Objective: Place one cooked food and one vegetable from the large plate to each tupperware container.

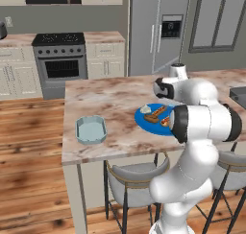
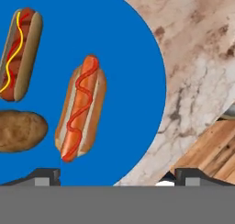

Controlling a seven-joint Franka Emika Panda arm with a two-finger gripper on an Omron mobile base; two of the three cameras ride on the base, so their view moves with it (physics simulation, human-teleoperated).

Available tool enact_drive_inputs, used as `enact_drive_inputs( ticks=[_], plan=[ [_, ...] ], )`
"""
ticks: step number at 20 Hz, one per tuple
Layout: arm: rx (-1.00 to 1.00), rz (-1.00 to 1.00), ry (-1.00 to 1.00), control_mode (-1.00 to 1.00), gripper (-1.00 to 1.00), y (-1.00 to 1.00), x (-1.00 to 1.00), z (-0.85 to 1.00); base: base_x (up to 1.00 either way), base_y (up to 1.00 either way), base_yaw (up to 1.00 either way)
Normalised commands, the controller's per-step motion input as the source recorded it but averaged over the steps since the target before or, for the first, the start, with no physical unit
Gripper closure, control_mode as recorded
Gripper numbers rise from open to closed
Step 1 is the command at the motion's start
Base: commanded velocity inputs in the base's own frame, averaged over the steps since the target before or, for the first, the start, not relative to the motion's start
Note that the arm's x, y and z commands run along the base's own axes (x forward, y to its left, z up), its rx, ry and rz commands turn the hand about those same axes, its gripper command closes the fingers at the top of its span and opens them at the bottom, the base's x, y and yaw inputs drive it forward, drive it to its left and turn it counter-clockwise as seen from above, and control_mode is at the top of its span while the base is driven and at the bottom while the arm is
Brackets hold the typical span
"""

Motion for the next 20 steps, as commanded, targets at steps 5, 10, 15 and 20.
enact_drive_inputs(
  ticks=[5, 10, 15, 20],
  plan=[
    [0.01, -0.04, 0.00, -1.00, -1.00, -0.09, 0.66, -0.53, 0.00, 0.00, 0.00],
    [0.00, 0.00, 0.00, -1.00, -1.00, 0.00, 0.53, -0.50, 0.00, 0.00, 0.00],
    [0.02, 0.00, 0.00, -1.00, -1.00, 0.00, 0.18, -0.26, 0.00, 0.00, 0.00],
    [0.05, 0.00, 0.00, -1.00, -1.00, 0.00, -0.16, -0.09, 0.00, 0.00, 0.00]
  ],
)
